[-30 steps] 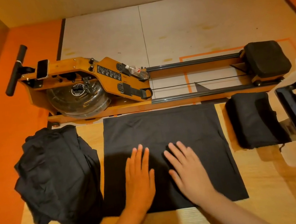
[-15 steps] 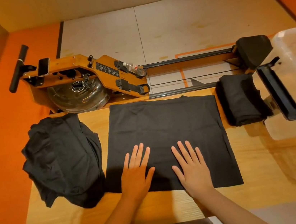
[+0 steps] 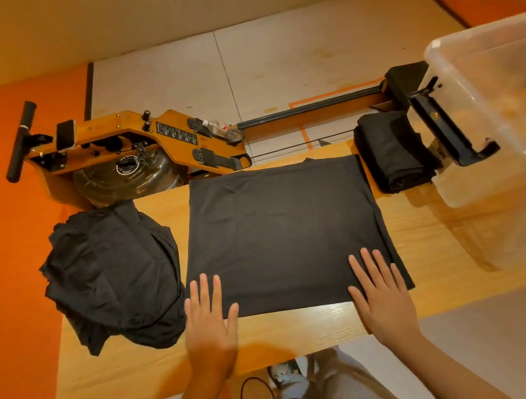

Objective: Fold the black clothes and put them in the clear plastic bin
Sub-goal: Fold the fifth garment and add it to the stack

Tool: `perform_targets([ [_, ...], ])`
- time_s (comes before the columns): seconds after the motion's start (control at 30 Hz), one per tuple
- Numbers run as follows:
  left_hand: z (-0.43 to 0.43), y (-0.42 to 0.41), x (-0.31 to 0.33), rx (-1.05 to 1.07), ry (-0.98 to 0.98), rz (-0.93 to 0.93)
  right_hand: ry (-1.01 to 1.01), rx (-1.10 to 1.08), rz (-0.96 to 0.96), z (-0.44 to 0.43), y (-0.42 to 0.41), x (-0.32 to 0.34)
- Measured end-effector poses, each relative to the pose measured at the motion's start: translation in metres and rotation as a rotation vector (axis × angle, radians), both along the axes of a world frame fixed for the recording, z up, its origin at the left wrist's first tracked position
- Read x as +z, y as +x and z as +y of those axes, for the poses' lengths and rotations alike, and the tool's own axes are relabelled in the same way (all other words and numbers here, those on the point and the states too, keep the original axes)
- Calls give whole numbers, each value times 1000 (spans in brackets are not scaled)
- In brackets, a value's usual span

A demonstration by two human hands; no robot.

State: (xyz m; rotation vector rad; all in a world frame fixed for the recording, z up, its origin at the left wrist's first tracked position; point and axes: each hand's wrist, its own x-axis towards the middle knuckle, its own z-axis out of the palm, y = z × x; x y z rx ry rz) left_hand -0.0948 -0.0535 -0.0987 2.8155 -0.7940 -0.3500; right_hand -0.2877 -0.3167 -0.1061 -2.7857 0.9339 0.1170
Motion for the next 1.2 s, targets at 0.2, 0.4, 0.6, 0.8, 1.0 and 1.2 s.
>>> perform_targets([
  [0.2,9,-13,2,137,72,-44,-16,-157,2,-8,-27,-2],
  [0.4,5,-33,14,-105,47,-97,-10,10,-85,15,-4,20],
  [0.6,21,-39,7,-159,113,-33,49,92,55,15,-16,3],
  [0.8,41,-77,7,-86,138,-58,47,189,103,2,-62,5],
  [1.0,41,-118,9,-35,115,-138,-4,277,16,-1,-84,9],
  [1.2,13,-85,18,-83,206,-115,-56,272,62,9,-48,14],
])
